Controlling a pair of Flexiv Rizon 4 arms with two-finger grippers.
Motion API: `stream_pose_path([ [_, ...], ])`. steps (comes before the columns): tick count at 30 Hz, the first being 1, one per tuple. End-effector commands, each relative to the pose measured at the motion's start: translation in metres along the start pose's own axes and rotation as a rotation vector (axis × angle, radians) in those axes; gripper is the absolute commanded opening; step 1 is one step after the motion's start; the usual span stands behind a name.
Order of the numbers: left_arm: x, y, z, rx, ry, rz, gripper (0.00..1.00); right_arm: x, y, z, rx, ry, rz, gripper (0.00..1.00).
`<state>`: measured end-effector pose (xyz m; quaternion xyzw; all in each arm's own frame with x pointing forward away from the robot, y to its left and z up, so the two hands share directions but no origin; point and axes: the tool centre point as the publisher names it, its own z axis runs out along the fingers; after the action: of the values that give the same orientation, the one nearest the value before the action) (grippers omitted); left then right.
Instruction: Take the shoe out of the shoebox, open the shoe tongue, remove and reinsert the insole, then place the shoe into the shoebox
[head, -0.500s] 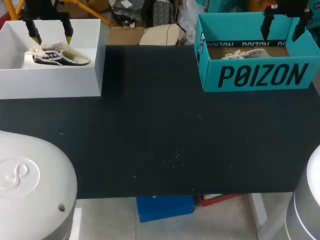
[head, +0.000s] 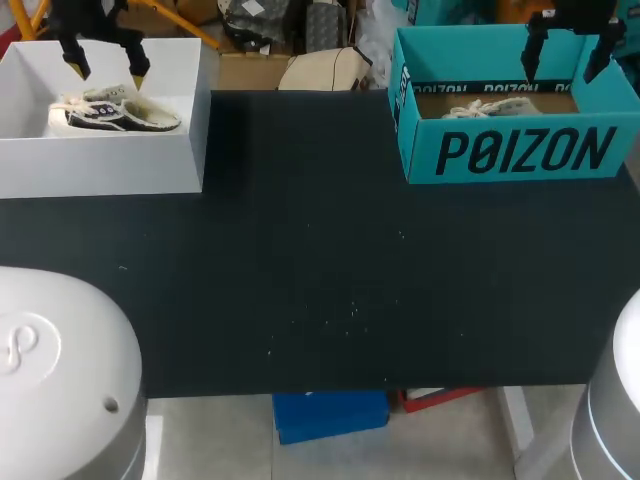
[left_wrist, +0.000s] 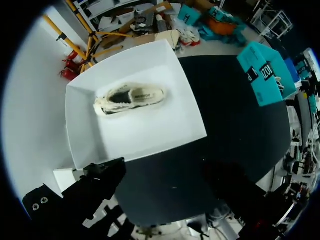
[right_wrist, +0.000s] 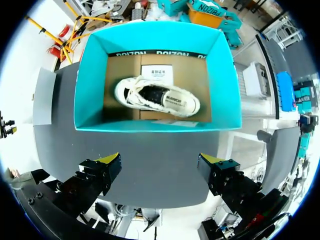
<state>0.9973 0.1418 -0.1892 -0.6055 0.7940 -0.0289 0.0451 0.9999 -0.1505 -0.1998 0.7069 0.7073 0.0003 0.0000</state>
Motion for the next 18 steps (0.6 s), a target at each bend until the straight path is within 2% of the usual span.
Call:
stream_pose_path([
  [1, 0.0, 0.008, 0.0, 0.038, -0.002, 0.0, 1.0, 0.0, 0.0, 0.0, 0.0, 0.0, 0.0, 1.0],
  [2, 0.0, 0.008, 0.0, 0.038, -0.002, 0.0, 1.0, 0.0, 0.0, 0.0, 0.0, 0.0, 0.0, 1.0],
  [3, 0.003, 0.008, -0.004, 0.091, 0.066, 0.086, 1.0, 0.0, 0.0, 0.0, 0.0, 0.0, 0.0, 1.0],
  [5, 0.01, 0.01, -0.008, 0.116, 0.151, 0.4, 1.0, 0.0, 0.0, 0.0, 0.0, 0.0, 0.0, 1.0],
  [6, 0.009, 0.011, -0.012, 0.154, 0.189, 0.493, 1.0, 0.0, 0.0, 0.0, 0.0, 0.0, 0.0, 1.0],
  [8, 0.006, 0.015, -0.017, 0.129, 0.215, 0.817, 1.0, 0.0, 0.0, 0.0, 0.0, 0.0, 0.0, 1.0],
  [10, -0.001, 0.023, -0.023, 0.143, 0.334, 1.101, 1.0, 0.0, 0.0, 0.0, 0.0, 0.0, 0.0, 1.0],
  [12, -0.009, 0.032, -0.023, 0.18, 0.245, 1.26, 1.0, 0.0, 0.0, 0.0, 0.0, 0.0, 0.0, 1.0],
  [14, -0.012, 0.032, -0.021, 0.194, 0.094, 1.336, 1.0, 0.0, 0.0, 0.0, 0.0, 0.0, 0.0, 1.0],
  [18, -0.012, 0.032, -0.021, 0.207, 0.095, 1.438, 1.0, 0.0, 0.0, 0.0, 0.0, 0.0, 0.0, 1.0],
])
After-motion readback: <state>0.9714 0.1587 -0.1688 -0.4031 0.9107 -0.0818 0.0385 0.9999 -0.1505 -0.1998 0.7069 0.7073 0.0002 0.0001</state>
